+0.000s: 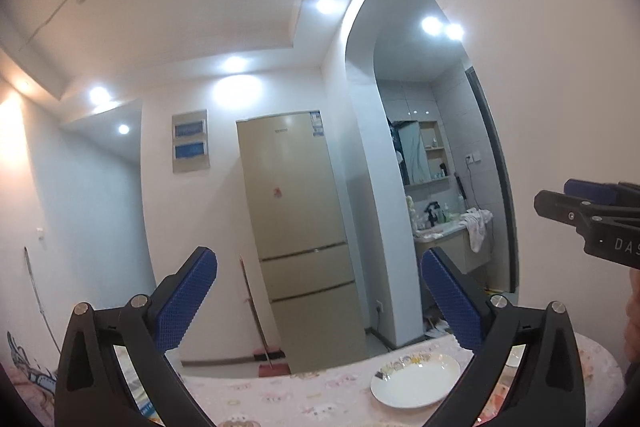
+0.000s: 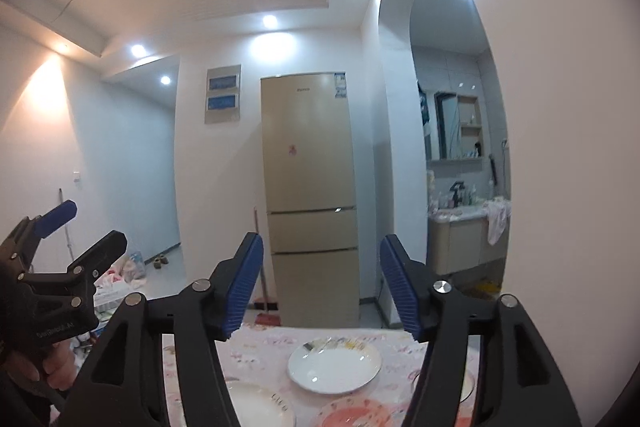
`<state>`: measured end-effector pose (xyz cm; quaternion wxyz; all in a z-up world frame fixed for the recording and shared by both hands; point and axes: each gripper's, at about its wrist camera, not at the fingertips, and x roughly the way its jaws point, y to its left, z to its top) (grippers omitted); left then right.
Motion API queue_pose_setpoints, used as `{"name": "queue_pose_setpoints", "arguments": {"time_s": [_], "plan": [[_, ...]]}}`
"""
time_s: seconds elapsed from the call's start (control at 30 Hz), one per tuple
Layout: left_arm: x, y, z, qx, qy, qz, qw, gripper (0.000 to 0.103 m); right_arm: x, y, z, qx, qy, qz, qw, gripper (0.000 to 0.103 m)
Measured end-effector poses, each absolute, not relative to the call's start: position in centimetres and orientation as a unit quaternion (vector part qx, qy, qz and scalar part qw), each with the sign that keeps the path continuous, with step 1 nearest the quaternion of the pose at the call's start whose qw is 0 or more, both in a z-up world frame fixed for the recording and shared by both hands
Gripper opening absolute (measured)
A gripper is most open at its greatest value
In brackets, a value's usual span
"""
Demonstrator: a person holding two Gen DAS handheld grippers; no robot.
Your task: Organize plates and bowls
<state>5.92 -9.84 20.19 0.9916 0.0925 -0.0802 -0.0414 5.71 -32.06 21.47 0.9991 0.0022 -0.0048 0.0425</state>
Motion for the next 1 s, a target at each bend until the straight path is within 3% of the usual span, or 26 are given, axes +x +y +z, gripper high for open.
{"name": "queue_pose_setpoints", "arguments": {"time_s": [0.7,1.0], "plan": [[19.7,-12.6,22.1,-0.012,-0.001,-0.093,0.996,0.103,14.8,-40.1,22.0,0.129,0.002,-0.004,0.992,0.062],[26.8,-13.8,19.3,0.001,0.058,-0.101,0.993,0.103,20.6,-40.8,18.8,0.126,0.098,0.001,0.987,0.062]]}}
